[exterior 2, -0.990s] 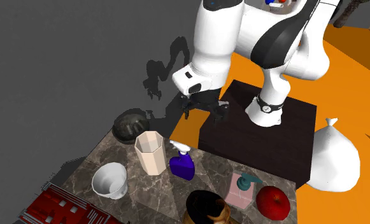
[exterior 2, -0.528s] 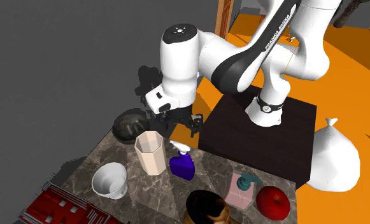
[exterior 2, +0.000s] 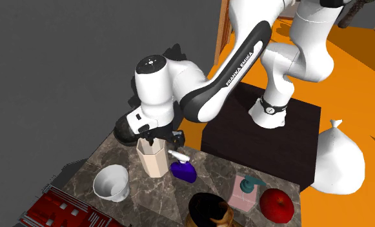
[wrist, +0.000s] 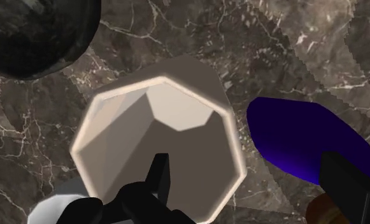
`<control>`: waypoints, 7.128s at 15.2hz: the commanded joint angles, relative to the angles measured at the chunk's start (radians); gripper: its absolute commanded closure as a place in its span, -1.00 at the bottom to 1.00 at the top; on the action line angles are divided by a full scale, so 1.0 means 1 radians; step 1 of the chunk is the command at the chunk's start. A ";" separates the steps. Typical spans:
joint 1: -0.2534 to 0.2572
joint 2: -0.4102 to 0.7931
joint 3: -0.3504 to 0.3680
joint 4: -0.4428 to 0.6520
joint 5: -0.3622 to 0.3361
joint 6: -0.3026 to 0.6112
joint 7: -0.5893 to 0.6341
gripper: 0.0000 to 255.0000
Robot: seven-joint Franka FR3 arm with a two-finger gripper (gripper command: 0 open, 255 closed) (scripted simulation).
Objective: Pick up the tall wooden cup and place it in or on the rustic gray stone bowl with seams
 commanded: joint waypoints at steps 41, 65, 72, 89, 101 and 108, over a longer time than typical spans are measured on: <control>0.010 -0.080 -0.017 0.048 -0.049 -0.120 0.027 1.00; -0.159 -0.029 -0.127 0.382 -0.012 -0.416 -0.241 1.00; -0.245 0.063 -0.146 0.494 0.043 -0.452 -0.348 1.00; -0.254 0.136 -0.123 0.356 0.095 -0.253 -0.380 1.00; -0.261 0.165 -0.113 0.330 0.115 -0.202 -0.393 1.00; -0.261 0.165 -0.113 0.330 0.115 -0.201 -0.393 -1.00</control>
